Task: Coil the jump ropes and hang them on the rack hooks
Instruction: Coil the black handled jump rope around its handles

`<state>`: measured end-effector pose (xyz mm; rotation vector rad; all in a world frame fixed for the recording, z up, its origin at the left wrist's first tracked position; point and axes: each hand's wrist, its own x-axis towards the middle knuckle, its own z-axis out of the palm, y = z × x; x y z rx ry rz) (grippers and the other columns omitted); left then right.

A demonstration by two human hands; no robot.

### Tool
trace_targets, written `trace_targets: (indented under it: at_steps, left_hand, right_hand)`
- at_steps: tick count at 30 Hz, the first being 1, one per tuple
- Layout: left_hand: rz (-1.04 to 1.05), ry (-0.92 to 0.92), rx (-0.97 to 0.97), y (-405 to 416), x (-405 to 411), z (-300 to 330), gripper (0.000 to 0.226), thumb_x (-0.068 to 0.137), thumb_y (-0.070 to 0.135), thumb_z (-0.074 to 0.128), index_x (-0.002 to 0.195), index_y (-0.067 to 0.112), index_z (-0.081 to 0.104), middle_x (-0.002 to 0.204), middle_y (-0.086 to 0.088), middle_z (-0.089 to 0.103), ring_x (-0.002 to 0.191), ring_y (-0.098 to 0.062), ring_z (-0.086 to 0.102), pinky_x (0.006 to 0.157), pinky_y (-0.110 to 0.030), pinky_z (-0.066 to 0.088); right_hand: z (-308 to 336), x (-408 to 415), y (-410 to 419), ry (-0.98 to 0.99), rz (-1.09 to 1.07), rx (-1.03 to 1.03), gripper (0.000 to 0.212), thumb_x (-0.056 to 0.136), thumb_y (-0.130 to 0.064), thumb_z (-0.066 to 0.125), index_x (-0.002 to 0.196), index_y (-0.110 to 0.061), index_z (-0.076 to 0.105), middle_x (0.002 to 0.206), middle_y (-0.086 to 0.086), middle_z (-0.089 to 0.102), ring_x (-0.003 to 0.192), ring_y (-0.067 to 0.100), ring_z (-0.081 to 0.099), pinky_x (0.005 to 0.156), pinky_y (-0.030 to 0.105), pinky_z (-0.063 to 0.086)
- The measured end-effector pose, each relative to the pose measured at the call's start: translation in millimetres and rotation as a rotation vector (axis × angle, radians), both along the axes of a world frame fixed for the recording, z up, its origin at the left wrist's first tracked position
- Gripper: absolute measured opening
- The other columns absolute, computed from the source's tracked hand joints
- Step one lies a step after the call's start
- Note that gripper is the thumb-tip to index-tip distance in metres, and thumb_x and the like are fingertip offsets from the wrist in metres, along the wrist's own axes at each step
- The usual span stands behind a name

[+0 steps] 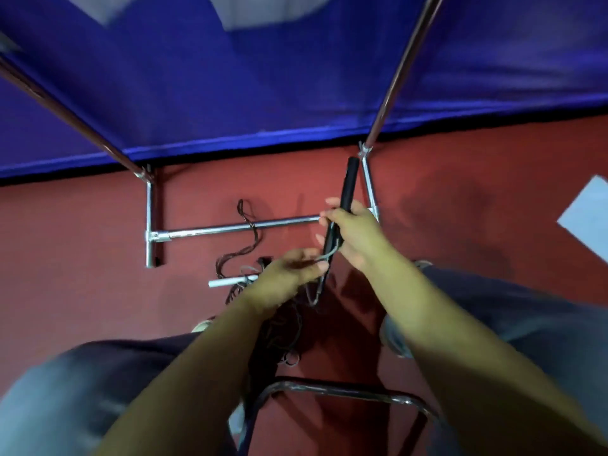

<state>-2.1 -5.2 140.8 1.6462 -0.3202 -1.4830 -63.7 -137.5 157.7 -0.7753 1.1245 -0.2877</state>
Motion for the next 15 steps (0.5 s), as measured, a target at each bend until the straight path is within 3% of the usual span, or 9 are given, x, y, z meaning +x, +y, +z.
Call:
trace_targets:
  at_steps: [2, 5, 8, 11, 15]
  left_hand:
    - [-0.106, -0.053, -0.126, 1.0, -3.6, 49.7, 0.027, 0.085, 0.010, 0.069, 0.112, 0.010, 0.063, 0.096, 0.003, 0.066, 0.087, -0.007, 0.061, 0.082, -0.021, 0.049]
    - [-0.098, -0.301, -0.205, -1.3, -6.5, 118.9, 0.018, 0.084, 0.013, 0.072, 0.098, 0.004, 0.064, 0.073, -0.004, 0.055, 0.065, -0.012, 0.051, 0.062, -0.023, 0.042]
    - [0.024, -0.432, -0.322, -3.4, -11.7, 188.1, 0.007, 0.086, 0.010, 0.068, 0.084, 0.016, 0.065, 0.072, -0.003, 0.056, 0.066, -0.014, 0.050, 0.065, -0.026, 0.043]
    - [0.139, -0.566, -0.489, -3.1, -16.7, 254.6, 0.021, 0.087, 0.001, 0.064, 0.085, 0.022, 0.065, 0.075, -0.001, 0.059, 0.071, -0.011, 0.051, 0.069, -0.019, 0.044]
    - [0.117, -0.682, -0.605, -1.6, -19.3, 320.5, 0.016, 0.086, 0.003, 0.066, 0.094, 0.016, 0.068, 0.077, -0.001, 0.062, 0.074, -0.009, 0.053, 0.071, -0.020, 0.043]
  right_hand:
    - [58.1, -4.8, -0.3, -0.150, -0.046, -0.009, 0.020, 0.094, 0.003, 0.047, 0.093, -0.015, 0.055, 0.079, 0.005, 0.057, 0.073, 0.012, 0.057, 0.062, 0.034, 0.052]
    - [139.6, -14.9, 4.1, -0.382, -0.115, -0.028, 0.021, 0.094, 0.002, 0.047, 0.090, -0.016, 0.056, 0.077, 0.003, 0.062, 0.072, 0.011, 0.060, 0.071, 0.038, 0.051]
    - [210.6, -30.9, 9.3, -0.579, -0.150, -0.084, 0.019, 0.095, -0.001, 0.048, 0.090, -0.017, 0.056, 0.074, -0.003, 0.069, 0.072, 0.008, 0.066, 0.073, 0.038, 0.048]
    - [272.4, -49.4, 18.2, -0.675, -0.071, -0.223, 0.017, 0.095, -0.004, 0.050, 0.094, -0.020, 0.056, 0.087, -0.002, 0.071, 0.083, 0.010, 0.067, 0.070, 0.031, 0.048]
    - [335.4, -68.4, 31.3, -0.688, -0.004, -0.432, 0.014, 0.094, -0.005, 0.052, 0.100, -0.016, 0.058, 0.097, -0.001, 0.070, 0.084, 0.011, 0.066, 0.068, 0.029, 0.052]
